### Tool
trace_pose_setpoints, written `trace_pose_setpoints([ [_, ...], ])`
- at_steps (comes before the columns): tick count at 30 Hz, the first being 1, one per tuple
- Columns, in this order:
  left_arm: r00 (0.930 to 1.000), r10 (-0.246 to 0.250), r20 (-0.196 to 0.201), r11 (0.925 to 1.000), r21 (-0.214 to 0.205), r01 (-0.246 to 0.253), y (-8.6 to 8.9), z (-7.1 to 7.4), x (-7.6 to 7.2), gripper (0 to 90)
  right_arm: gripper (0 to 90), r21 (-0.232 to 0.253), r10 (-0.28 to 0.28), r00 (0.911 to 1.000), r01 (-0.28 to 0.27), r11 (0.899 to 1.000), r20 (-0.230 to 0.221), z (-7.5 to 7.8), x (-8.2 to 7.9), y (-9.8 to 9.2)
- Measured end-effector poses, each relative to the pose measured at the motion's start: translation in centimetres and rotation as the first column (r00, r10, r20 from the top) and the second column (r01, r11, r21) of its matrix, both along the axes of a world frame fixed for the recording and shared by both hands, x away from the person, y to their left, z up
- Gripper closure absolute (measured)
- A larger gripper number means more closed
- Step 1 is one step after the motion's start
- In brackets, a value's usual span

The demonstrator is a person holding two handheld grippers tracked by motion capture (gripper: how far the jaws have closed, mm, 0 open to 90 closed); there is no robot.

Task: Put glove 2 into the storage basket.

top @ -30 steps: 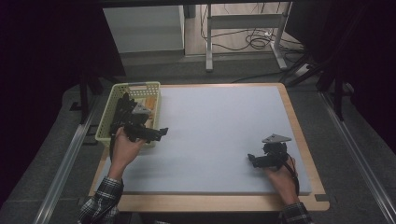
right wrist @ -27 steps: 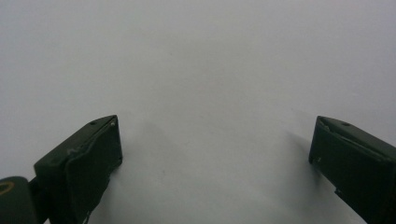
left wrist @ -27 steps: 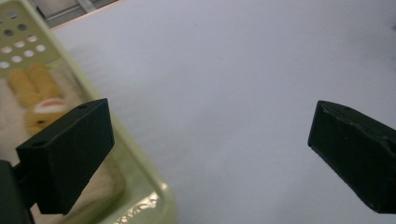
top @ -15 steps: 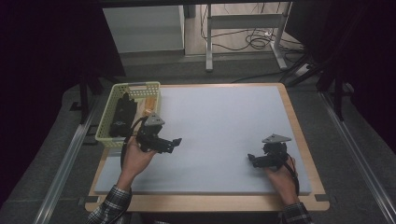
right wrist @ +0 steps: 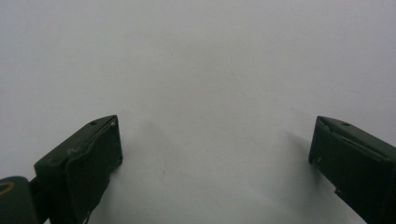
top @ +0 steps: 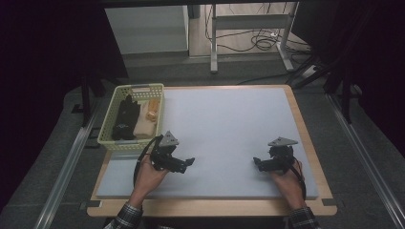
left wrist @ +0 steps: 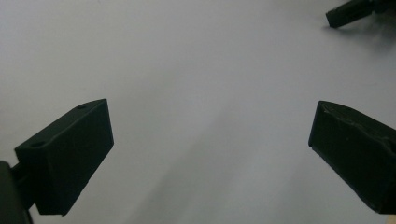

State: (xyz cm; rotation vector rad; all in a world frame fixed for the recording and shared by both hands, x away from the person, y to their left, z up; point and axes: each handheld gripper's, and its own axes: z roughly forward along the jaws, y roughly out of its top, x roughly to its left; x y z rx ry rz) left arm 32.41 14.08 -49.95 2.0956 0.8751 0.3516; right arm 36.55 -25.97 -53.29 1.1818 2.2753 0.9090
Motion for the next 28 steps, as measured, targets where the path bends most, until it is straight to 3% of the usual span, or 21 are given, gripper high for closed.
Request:
trace_pose_setpoints([
  [10, 0.9994, 0.003, -0.035, 0.9999, 0.015, -0.002, 0.1, -3.5, -0.8, 0.4, 2.2, -0.002, 0.0, 1.0, 0.0, 1.0, 0.001, 0.0, 0.0, 0.0],
  [15, 0.999, 0.012, -0.042, 0.9976, 0.069, -0.009, -0.1, -4.8, -1.1, 0.4, 2.2, -0.002, -0.001, 1.0, 0.001, 1.0, 0.002, 0.0, 0.0, 0.0],
  [19, 0.9993, 0.008, -0.035, 0.9923, 0.124, -0.004, -0.6, -4.9, -1.2, 1.1, 2.2, -0.002, -0.001, 1.0, 0.001, 1.0, 0.002, 0.0, 0.0, 0.0],
  [23, 0.9965, 0.01, -0.083, 0.9949, 0.101, -0.001, -0.4, -4.9, -0.8, 0.2, 2.2, -0.003, 0.0, 1.0, 0.0, 1.0, 0.004, 0.0, 0.0, 0.0],
  [28, 0.9967, 0.009, -0.08, 0.9947, 0.103, -0.001, -0.4, -5.0, -0.8, 0.1, 2.3, 0.0, -0.001, 1.0, 0.001, 1.0, 0.0, 0.0, 0.0, 0.0],
])
